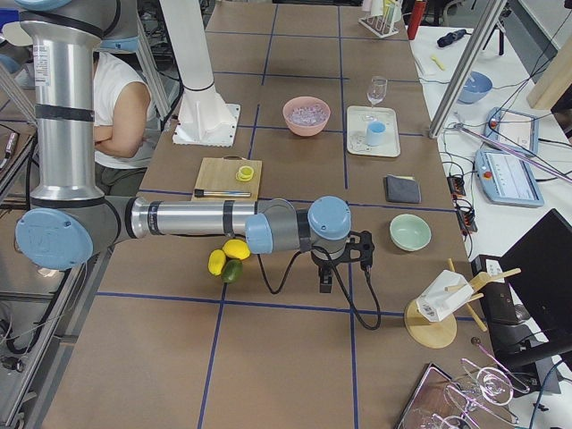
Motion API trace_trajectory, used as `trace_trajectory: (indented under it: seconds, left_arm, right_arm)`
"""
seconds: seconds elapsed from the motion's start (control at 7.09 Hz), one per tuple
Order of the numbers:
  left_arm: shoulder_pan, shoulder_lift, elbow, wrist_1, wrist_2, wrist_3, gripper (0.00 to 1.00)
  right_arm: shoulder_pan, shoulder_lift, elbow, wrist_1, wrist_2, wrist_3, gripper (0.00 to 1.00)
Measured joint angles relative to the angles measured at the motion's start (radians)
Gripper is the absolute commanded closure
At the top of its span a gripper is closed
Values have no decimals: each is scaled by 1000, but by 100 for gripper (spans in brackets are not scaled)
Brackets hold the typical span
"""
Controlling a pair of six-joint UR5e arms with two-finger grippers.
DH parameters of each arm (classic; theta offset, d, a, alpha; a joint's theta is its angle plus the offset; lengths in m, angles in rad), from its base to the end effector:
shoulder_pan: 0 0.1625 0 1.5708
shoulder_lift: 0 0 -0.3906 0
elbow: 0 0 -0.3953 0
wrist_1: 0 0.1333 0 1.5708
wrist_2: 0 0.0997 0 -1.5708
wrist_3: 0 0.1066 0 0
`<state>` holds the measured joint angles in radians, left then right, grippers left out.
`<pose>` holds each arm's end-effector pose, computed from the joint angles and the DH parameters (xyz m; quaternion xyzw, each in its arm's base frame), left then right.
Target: Put ice in cup with scoop
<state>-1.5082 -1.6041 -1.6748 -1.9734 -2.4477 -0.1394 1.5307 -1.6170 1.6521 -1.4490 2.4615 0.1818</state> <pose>-0.0184 -0.5273 0.5060 0.1990 0.4314 0.0796 0.8763 0.0309 -0.4876 0.5894 0.0227 -0.4346 0.0300 0.8998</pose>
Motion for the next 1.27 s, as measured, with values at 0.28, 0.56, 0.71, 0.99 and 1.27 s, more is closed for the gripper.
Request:
trace_trajectory:
  seconds: [0.28, 0.56, 0.71, 0.99, 1.27]
  left_arm:
    - [109, -3, -1, -121, -13, -2, 0]
    - [213, -28, 2, -230, -8, 2, 0]
    - [263, -66, 12, -254, 1, 8, 0]
    - [336, -122, 39, -288, 29, 44, 0]
    - [359, -121, 63, -394, 38, 52, 0]
  right_arm:
    - [-22, 1, -7, 29, 2, 68, 0]
    - [-59, 3, 0, 93, 2, 156, 0]
    - [-92, 4, 8, 147, 0, 231, 0]
    - [-191, 5, 29, 288, -24, 421, 0]
    - [-288, -5, 71, 339, -64, 499, 0]
